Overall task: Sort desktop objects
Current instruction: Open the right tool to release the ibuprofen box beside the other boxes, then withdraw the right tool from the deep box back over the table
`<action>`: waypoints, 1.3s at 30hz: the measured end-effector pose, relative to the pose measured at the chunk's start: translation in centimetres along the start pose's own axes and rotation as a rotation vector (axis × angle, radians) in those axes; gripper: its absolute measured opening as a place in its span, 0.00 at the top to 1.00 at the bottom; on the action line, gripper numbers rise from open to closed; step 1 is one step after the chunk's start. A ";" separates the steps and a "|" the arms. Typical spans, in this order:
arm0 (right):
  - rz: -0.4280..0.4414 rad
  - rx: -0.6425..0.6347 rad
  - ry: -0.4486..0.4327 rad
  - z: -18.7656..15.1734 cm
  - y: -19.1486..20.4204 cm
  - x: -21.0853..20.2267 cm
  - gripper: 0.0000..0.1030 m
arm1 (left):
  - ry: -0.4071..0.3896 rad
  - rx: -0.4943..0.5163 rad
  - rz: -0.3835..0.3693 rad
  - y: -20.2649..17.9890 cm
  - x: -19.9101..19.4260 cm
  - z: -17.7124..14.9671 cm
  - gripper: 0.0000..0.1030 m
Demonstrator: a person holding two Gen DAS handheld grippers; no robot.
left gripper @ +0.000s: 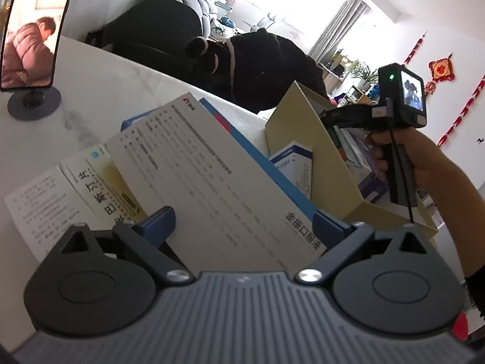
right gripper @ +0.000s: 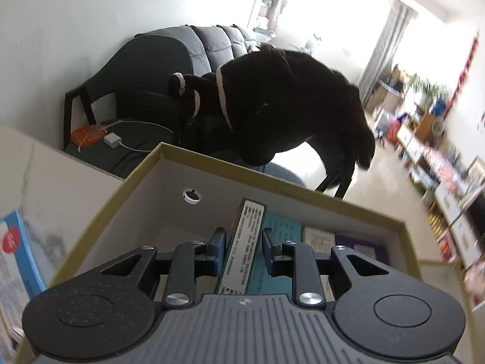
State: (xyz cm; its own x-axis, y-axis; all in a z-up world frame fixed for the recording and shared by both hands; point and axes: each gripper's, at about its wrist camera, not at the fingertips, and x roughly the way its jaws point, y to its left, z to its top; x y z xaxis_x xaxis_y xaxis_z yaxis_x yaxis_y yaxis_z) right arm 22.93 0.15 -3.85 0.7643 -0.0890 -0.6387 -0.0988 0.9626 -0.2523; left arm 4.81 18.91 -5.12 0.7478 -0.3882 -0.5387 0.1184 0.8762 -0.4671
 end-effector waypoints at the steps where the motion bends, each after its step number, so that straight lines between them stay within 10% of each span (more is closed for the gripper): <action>1: -0.011 -0.017 -0.003 -0.1 0.2 0.0 0.68 | -0.003 -0.004 -0.009 0.0 -0.1 0.0 0.04; 39: 0.161 0.114 -0.041 -1.8 -4.0 -7.5 0.33 | -0.039 -0.007 0.041 0.8 -1.8 0.4 0.04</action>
State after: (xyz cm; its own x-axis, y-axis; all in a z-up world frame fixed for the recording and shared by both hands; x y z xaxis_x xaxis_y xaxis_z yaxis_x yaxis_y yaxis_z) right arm 16.48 -3.53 0.63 0.7701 0.0772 -0.6333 -0.1509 0.9865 -0.0633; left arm 3.78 20.38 -4.24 0.7769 -0.3401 -0.5299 0.0826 0.8894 -0.4496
